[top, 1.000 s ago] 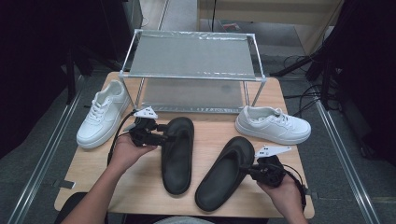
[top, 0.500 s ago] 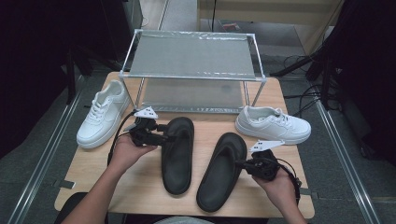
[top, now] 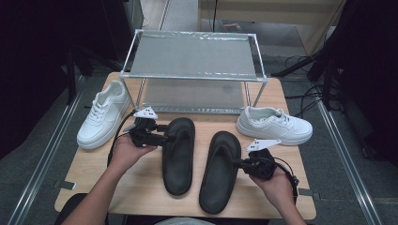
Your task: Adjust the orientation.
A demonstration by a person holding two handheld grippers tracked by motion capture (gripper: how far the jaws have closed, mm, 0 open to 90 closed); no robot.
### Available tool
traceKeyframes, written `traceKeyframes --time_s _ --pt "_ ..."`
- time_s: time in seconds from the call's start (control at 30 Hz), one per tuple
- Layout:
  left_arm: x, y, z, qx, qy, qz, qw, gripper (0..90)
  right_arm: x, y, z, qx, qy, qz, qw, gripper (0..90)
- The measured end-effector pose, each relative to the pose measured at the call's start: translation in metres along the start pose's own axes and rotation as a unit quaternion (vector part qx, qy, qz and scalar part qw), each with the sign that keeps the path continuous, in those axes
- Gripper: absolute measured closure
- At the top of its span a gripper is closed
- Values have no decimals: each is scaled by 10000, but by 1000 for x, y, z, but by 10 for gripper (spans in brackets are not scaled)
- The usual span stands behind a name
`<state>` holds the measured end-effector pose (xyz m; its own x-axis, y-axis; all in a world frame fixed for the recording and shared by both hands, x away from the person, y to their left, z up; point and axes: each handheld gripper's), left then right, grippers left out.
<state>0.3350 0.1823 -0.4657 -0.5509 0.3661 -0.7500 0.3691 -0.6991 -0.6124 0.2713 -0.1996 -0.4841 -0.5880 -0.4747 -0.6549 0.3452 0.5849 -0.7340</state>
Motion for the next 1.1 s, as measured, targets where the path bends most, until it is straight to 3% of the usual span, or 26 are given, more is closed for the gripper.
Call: traceKeyframes --time_s 0.27,0.6,1.1 --pt "0 -2 0 -3 1 37 10000 404 9 -7 -10 -236 -31 65 9997 900" --pt "0 0 0 -2 6 17 10000 404 6 2 -9 -220 -74 -40 9997 900" --pt "0 -1 -1 -17 58 14 10000 418 -15 18 -6 -82 -207 -24 9997 900"
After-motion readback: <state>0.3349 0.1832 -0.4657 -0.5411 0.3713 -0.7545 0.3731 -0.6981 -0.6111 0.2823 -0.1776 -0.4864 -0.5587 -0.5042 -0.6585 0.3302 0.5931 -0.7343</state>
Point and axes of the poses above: each handheld gripper's, and its own axes: y roughly forward along the jaws, x roughly out of its underside, z roughly to its right, and after that the axes turned 1 degree about x, right-handed
